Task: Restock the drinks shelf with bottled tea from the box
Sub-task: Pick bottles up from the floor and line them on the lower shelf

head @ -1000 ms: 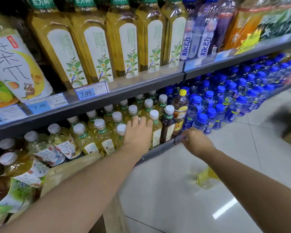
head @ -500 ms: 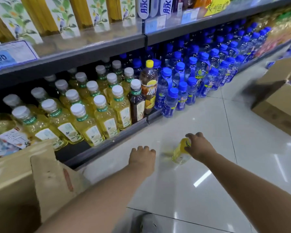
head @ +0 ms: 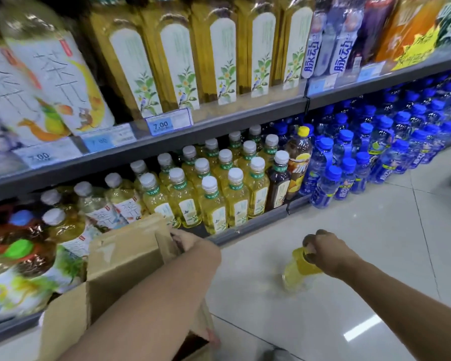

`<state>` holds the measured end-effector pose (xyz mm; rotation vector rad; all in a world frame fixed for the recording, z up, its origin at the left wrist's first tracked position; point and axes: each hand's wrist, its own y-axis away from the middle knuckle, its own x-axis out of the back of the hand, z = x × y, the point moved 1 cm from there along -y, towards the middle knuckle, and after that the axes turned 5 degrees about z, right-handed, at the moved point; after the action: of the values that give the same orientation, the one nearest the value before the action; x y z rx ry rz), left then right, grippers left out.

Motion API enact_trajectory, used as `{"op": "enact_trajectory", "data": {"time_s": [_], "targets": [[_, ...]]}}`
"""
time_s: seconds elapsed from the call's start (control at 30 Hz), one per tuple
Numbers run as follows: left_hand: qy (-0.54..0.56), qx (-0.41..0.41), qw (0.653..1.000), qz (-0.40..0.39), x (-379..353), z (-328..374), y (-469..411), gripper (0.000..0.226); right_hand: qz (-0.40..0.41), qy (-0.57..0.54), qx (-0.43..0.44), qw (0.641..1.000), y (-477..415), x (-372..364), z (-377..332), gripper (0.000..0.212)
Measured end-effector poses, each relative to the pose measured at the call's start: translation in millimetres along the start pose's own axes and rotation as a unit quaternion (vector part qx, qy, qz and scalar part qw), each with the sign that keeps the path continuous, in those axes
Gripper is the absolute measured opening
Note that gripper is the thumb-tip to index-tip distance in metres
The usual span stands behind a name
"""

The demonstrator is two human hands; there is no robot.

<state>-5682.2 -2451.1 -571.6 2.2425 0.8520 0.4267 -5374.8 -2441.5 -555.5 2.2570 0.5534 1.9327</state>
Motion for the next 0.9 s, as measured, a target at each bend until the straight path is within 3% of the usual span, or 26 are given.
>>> {"op": "enact_trajectory", "data": {"time_s": [0.07, 0.13, 0.2, 0.23, 0.33, 0.4, 0.53, 0.67, 0.9], "targets": [[-0.065, -0.031, 0.997, 0.01, -22.2, -8.9, -23.2, 0.053, 0.002, -0.004, 0.034, 0.999, 2.7, 14.4, -33.0, 0.034], [0.08, -0.03, 0.994, -0.071, -49.5, 0.9, -31.0, 0.051, 0.003, 0.008, 0.069, 0.998, 3.9, 29.0, -68.1, 0.034], [0.105, -0.071, 0.992, 0.004, -57.7, 7.7, -20.0, 0.06, 0.008, 0.022, 0.097, 0.995, 3.7, 42.6, -101.9, 0.032], [0.093, -0.04, 0.993, 0.055, -57.5, 4.0, -11.6, 0.063, 0.017, 0.026, 0.111, 0.993, 3.0, 48.5, -117.6, 0.031], [0.201, -0.017, 0.978, 0.061, -66.2, 13.3, -33.9, 0.06, 0.026, 0.029, 0.148, 0.988, -0.9, 62.6, -158.9, 0.029], [0.177, -0.023, 0.975, 0.135, -72.0, 9.8, -40.5, 0.063, 0.028, 0.039, 0.17, 0.984, -5.1, 69.9, -181.9, 0.029], [0.326, -0.069, 0.919, 0.21, -84.4, -13.5, 23.4, 0.057, 0.034, 0.054, 0.204, 0.977, -12.6, 81.6, -223.7, 0.03], [0.278, -0.065, 0.935, 0.211, -96.5, -22.8, 55.5, 0.041, 0.041, 0.058, 0.211, 0.975, -19.1, 89.4, -259.7, 0.037], [0.296, -0.053, 0.912, 0.278, -111.7, -26.1, 57.2, 0.031, 0.072, 0.029, 0.203, 0.976, -36.2, 95.2, -302.9, 0.033]]}}
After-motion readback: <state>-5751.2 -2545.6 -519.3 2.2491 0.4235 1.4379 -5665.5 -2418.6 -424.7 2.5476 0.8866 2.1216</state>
